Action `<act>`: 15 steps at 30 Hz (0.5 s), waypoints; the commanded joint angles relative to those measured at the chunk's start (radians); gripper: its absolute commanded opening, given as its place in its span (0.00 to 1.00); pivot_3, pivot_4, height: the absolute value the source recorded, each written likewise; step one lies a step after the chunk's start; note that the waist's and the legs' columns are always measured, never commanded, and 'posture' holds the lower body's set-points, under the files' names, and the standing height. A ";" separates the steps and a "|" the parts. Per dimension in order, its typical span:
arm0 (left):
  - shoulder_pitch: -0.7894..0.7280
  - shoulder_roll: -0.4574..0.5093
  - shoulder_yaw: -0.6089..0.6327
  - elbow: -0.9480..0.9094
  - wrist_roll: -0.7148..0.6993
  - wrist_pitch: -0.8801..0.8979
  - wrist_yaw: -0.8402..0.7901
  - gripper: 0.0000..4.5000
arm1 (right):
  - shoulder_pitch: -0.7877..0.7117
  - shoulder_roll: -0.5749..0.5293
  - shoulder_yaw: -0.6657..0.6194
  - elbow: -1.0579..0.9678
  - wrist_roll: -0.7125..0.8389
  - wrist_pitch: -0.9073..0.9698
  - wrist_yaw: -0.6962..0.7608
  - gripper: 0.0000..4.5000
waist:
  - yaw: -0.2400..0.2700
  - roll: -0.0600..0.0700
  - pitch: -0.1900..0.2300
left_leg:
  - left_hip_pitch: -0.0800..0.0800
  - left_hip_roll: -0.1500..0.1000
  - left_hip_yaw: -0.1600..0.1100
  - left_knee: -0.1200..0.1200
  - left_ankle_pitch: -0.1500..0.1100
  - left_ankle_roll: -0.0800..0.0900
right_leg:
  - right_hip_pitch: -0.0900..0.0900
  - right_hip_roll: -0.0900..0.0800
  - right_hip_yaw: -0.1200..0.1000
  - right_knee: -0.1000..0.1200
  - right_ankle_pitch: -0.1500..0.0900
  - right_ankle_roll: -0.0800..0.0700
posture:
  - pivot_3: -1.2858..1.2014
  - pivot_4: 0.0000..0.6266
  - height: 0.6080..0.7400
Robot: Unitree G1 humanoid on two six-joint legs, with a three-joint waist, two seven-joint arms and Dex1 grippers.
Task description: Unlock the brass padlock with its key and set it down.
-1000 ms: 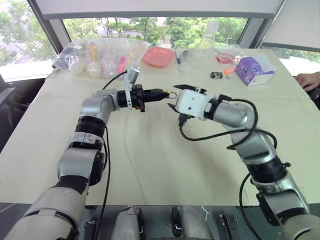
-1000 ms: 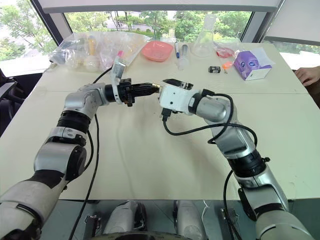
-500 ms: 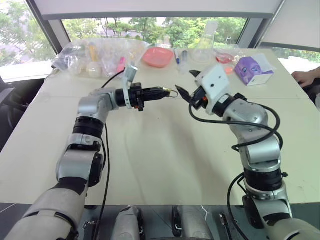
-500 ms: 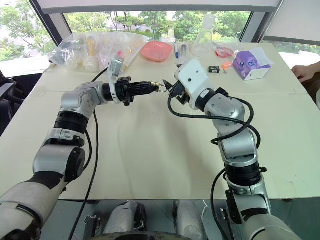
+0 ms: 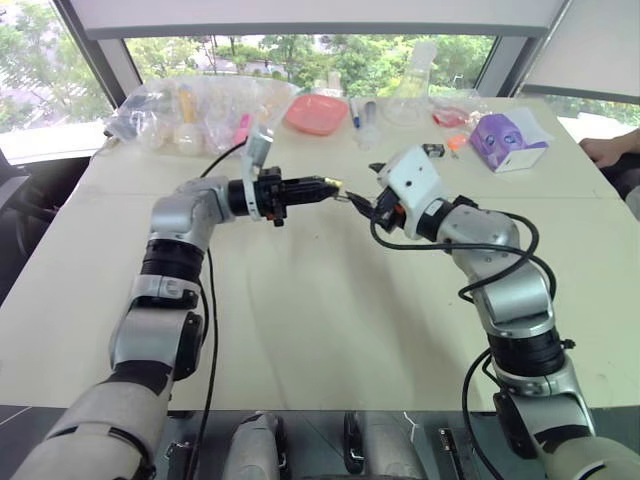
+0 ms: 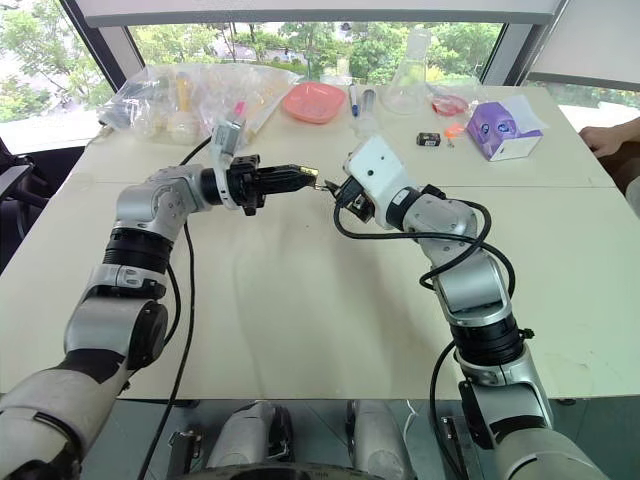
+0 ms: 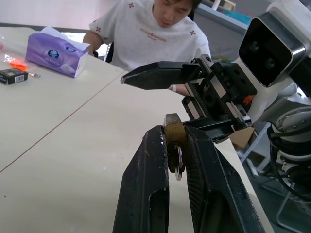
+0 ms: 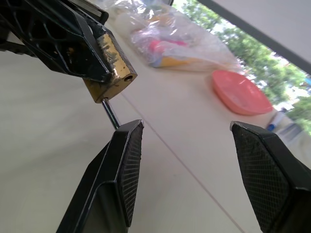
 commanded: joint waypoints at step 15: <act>-0.003 -0.038 0.004 0.000 -0.013 -0.051 0.025 0.00 | 0.038 -0.125 -0.118 -0.169 0.200 0.282 0.030 0.64 | 0.006 0.000 0.000 | 0.000 0.000 -0.001 0.000 0.000 0.000 | 0.000 0.000 0.000 0.000 0.000 0.000 | 0.52 0.24 0.94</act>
